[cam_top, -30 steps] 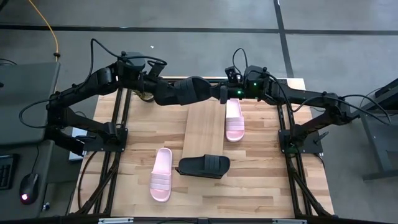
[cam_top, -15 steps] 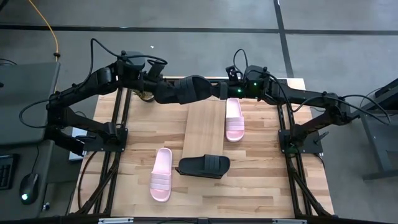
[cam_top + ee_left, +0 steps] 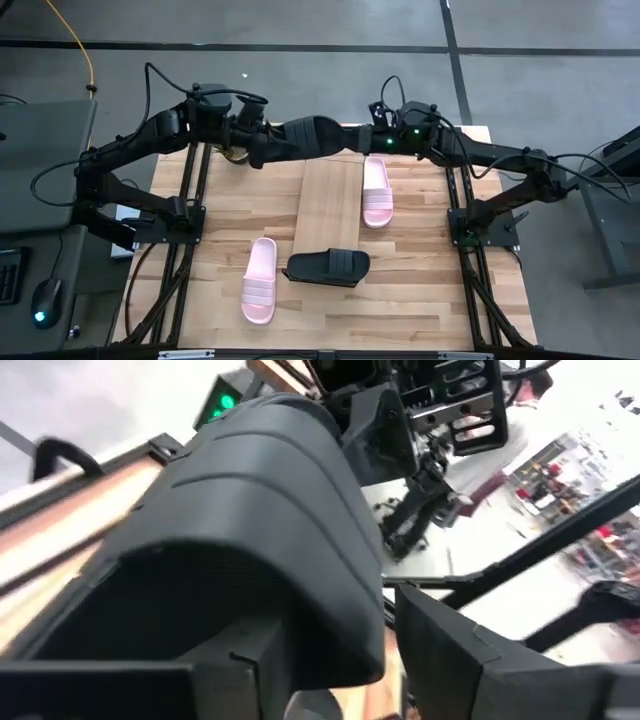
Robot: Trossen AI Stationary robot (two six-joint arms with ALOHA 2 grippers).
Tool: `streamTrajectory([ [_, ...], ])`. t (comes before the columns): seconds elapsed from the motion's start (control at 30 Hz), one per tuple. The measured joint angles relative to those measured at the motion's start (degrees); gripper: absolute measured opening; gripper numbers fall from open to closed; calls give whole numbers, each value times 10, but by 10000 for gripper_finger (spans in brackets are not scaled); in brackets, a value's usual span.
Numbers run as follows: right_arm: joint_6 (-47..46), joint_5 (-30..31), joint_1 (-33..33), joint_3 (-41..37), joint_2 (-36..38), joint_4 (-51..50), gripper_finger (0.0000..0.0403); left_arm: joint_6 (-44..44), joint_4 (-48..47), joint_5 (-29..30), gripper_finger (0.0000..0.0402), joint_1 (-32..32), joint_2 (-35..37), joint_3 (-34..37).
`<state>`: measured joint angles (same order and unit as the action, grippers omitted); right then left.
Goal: Pick and place slides into the shelf
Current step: Put the black slide on the shelf
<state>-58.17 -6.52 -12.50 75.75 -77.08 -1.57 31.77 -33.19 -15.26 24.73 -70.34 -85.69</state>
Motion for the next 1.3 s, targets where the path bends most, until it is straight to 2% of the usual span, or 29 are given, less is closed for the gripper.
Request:
streamTrajectory([
  [0.3, 10, 21, -7, 0, 50, -37, 20, -69, 6, 68, 177, 0, 25, 0],
  [0.57, 14, 47, -7, 0, 87, -85, 20, -142, 5, 180, 179, 1, 84, 0],
  [0.7, 14, 57, -7, 0, 104, -114, 20, -164, 5, 213, 179, 0, 116, 0],
  [1.1, 15, 97, -7, -1, 174, -215, 20, -181, 1, 223, 179, 0, 163, 0],
  [1.3, -4, 133, -3, -44, 221, -247, 20, -181, 0, 224, 179, 0, 157, 0],
])
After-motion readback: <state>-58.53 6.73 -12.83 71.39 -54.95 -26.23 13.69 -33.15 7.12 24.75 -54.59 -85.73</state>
